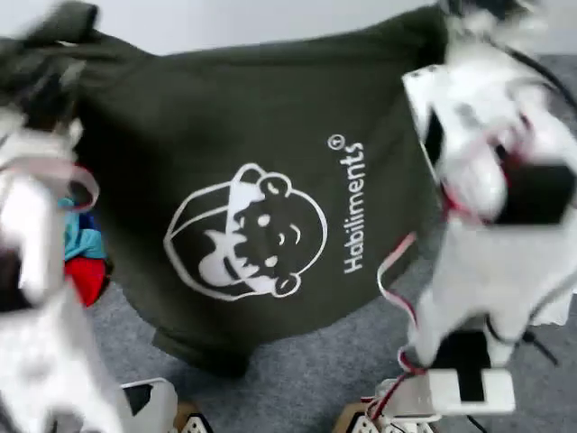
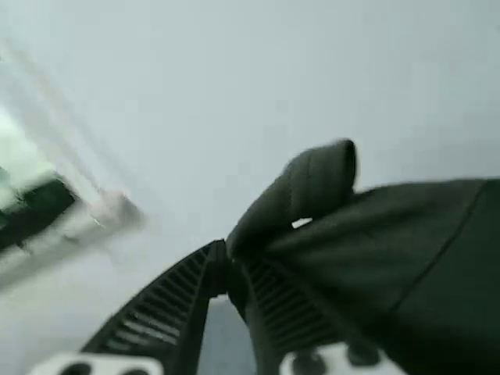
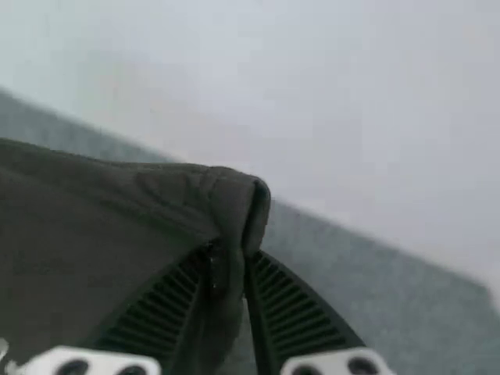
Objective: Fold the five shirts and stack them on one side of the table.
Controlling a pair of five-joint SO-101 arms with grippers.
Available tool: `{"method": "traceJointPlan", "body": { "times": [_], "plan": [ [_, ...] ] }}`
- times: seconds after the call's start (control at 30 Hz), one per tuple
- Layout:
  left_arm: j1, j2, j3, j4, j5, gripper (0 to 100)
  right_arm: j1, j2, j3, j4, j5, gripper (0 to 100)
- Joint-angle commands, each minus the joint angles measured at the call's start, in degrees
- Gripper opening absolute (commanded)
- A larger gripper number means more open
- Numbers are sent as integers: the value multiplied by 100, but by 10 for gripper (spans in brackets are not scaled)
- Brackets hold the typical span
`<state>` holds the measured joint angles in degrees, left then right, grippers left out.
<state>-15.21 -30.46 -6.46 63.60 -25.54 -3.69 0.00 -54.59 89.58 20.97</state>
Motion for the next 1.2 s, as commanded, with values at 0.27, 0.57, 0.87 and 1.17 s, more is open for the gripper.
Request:
{"method": "traceJointPlan", "body": {
  "times": [0.27, 0.57, 0.87, 1.17],
  "plan": [
    [26, 3657, 620, -2646, -220, 6, 75, 2738, 1099, -2387, 9, 10],
    [167, 6048, -1640, -2831, -202, 6, 75, 3644, 1099, -4286, 18, 10],
    [343, 7130, -4400, -2831, -202, 6, 92, 3723, 1099, -6079, 158, 10],
    [527, 7587, -4884, -2312, -237, 6, 189, 3996, 1108, -6193, 624, 10]
  ]
}}
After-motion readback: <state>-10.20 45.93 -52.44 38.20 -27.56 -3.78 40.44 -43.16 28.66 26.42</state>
